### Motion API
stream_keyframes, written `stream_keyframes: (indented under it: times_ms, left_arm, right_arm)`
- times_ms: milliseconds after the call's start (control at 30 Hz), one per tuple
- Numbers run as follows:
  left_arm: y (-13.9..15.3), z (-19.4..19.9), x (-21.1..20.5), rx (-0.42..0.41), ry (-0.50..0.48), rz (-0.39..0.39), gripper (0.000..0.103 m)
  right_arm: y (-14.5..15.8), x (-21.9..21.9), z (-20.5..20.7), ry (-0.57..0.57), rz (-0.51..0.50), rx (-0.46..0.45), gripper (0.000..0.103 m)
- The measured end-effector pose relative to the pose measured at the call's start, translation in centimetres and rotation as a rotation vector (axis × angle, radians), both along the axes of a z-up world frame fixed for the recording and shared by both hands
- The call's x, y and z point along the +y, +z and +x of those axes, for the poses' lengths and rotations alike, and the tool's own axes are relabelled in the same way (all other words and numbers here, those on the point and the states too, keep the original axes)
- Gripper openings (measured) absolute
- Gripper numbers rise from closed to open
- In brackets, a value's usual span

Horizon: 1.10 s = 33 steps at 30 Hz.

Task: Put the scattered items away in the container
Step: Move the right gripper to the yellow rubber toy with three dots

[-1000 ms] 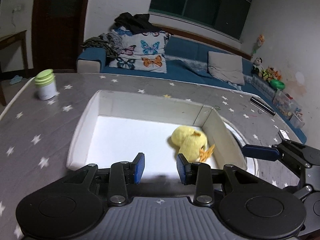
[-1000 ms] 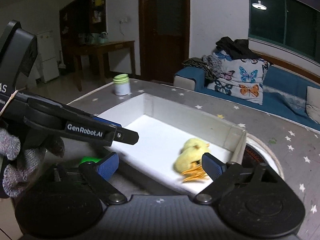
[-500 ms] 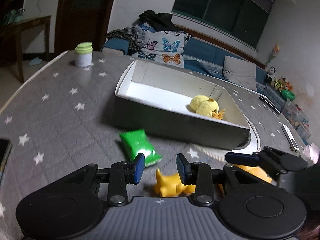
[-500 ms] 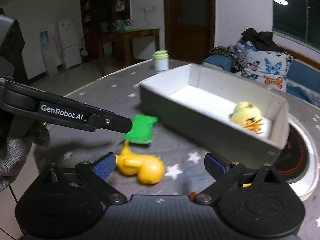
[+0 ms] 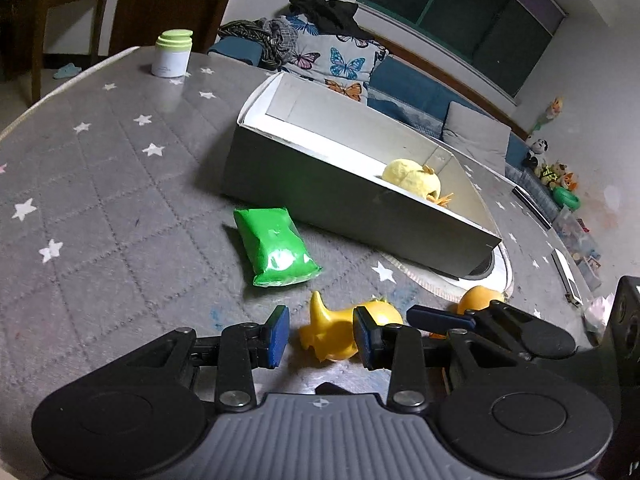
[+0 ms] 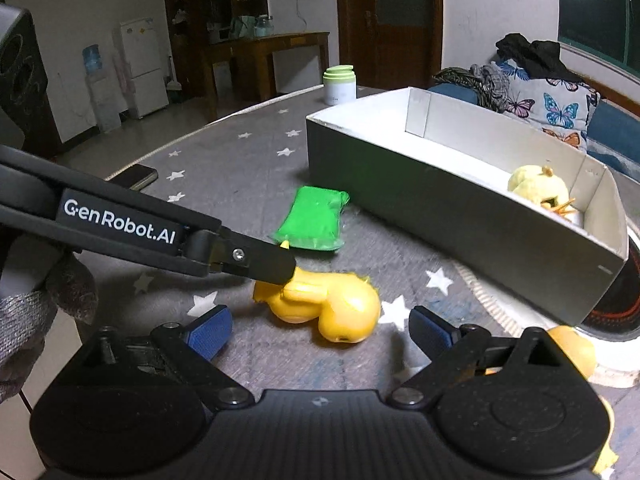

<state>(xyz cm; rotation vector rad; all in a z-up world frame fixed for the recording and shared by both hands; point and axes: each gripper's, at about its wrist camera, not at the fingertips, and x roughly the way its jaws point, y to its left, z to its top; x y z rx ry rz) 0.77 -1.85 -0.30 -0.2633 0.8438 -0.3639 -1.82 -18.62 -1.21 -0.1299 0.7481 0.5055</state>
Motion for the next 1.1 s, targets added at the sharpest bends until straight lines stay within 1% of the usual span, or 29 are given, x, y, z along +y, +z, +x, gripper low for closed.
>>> stream_keyframes:
  times_ms: [167,367,467,533,633,667,767,867,933,1100]
  left_arm:
    - [-0.8,0.2,0.2,0.031,0.002,-0.032,0.037]
    - [-1.1,0.6,0.3,0.043,0.009,-0.054,0.037]
    - [-1.4,0.7,0.5,0.051,0.008,-0.075,0.037]
    - [-1.5,0.7,0.6,0.053,0.011,-0.085,0.037]
    - [-1.6,0.8,0.8,0.053,0.011,-0.091,0.037]
    - [-1.6,0.8,0.8,0.053,0.010,-0.092,0.037]
    - [-1.7,0.8,0.9,0.052,0.014,-0.093,0.037]
    - [-1.8,0.9,1.1,0.052,0.018,-0.097,0.037]
    - [-1.8,0.9,1.1,0.052,0.018,-0.099,0.037]
    - [-2.0,1.0,1.1,0.054,0.014,-0.105,0.037]
  right_arm:
    - [-0.6,0.4,0.0,-0.022,-0.006,-0.015,0.096]
    - [-1.4,0.6,0.3,-0.052,0.006,-0.010,0.093]
    - [-1.6,0.9,0.2,-0.050,-0.003,-0.027,0.093]
    - [-1.7,1.1,0.1,-0.047,-0.009,-0.036,0.094]
    - [-2.1,1.5,-0.1,-0.046,-0.014,-0.052,0.099]
    - [-2.3,1.6,-0.1,-0.041,-0.012,-0.057,0.103]
    - [-2.4,1.8,-0.1,-0.042,-0.011,-0.062,0.103]
    - [-2.4,1.5,0.1,-0.052,0.021,-0.054,0.103]
    - [-2.4,1.5,0.1,-0.050,0.020,-0.058,0.103]
    - [-2.5,2.1,0.1,-0.049,-0.017,-0.064,0.103]
